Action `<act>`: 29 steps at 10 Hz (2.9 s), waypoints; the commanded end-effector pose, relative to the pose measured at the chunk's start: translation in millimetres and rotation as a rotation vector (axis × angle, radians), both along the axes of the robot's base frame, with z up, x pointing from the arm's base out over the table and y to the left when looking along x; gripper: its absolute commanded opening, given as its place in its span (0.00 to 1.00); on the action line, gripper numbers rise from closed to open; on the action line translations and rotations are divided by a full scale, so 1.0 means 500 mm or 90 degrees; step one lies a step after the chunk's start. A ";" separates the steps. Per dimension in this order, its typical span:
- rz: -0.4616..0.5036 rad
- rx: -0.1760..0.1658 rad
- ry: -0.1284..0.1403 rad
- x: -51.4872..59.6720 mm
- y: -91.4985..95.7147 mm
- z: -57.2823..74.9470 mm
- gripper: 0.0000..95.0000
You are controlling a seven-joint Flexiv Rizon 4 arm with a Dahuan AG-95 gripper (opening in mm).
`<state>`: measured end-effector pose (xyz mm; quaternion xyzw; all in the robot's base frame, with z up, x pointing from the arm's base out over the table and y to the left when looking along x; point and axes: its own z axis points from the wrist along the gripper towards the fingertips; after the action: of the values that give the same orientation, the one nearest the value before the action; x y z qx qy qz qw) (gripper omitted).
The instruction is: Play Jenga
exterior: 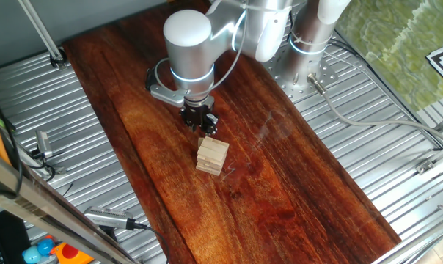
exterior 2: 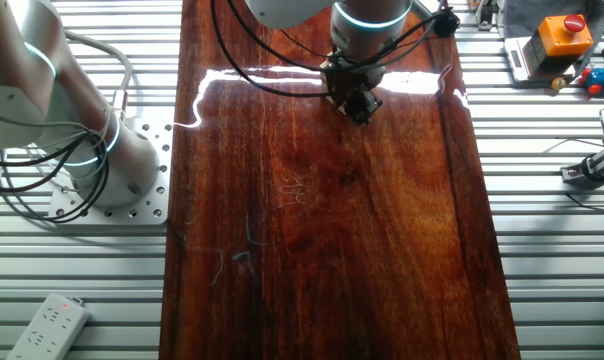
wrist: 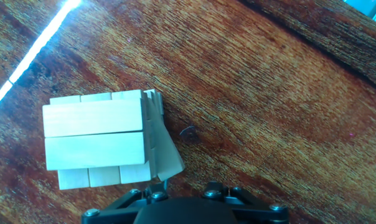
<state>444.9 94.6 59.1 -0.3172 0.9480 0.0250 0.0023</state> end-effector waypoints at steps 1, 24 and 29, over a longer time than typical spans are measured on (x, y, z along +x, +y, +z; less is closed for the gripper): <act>-0.001 -0.001 0.000 0.003 0.000 -0.002 0.40; -0.008 0.018 -0.006 0.018 -0.003 -0.005 0.40; -0.015 0.025 -0.004 0.018 0.000 -0.005 0.40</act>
<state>454.0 94.6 56.2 -0.3064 0.9509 0.0423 0.0119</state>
